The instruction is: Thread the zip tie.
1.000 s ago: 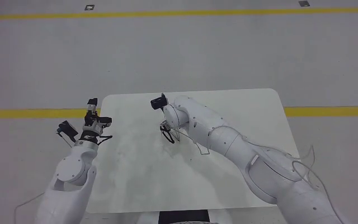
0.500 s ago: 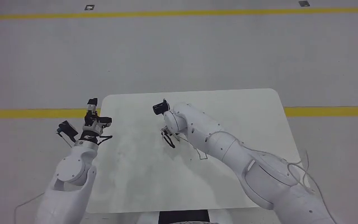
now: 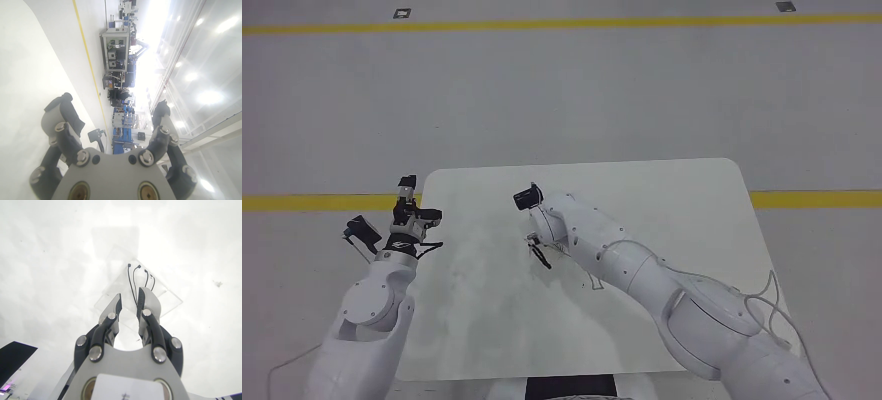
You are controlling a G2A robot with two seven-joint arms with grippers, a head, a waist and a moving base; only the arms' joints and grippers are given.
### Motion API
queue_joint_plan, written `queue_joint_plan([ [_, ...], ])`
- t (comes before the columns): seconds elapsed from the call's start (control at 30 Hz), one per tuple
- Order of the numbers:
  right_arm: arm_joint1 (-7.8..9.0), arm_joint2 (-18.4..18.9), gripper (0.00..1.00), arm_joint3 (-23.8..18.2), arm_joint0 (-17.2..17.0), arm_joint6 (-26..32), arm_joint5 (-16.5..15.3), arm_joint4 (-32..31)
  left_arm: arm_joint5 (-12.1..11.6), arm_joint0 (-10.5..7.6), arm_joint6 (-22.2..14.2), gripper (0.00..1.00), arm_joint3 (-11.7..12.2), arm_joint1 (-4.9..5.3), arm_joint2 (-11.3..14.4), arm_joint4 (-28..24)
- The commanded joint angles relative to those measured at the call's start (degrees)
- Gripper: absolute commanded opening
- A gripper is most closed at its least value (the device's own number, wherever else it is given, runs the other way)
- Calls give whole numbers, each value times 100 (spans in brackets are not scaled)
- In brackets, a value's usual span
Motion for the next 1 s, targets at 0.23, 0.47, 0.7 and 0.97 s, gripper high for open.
queue_joint_plan([
  [0.23,-240,-5,12,490,21,-238,-101,-24,0,0,0,100,0,0,0,0],
  [0.47,-412,5,11,847,62,-359,-176,-52,0,0,0,100,0,0,0,0],
  [0.7,-569,26,11,1161,115,-426,-264,-83,0,0,0,100,0,0,0,0],
  [0.97,-724,69,4,1488,169,-465,-382,-94,0,0,0,100,0,0,0,0],
])
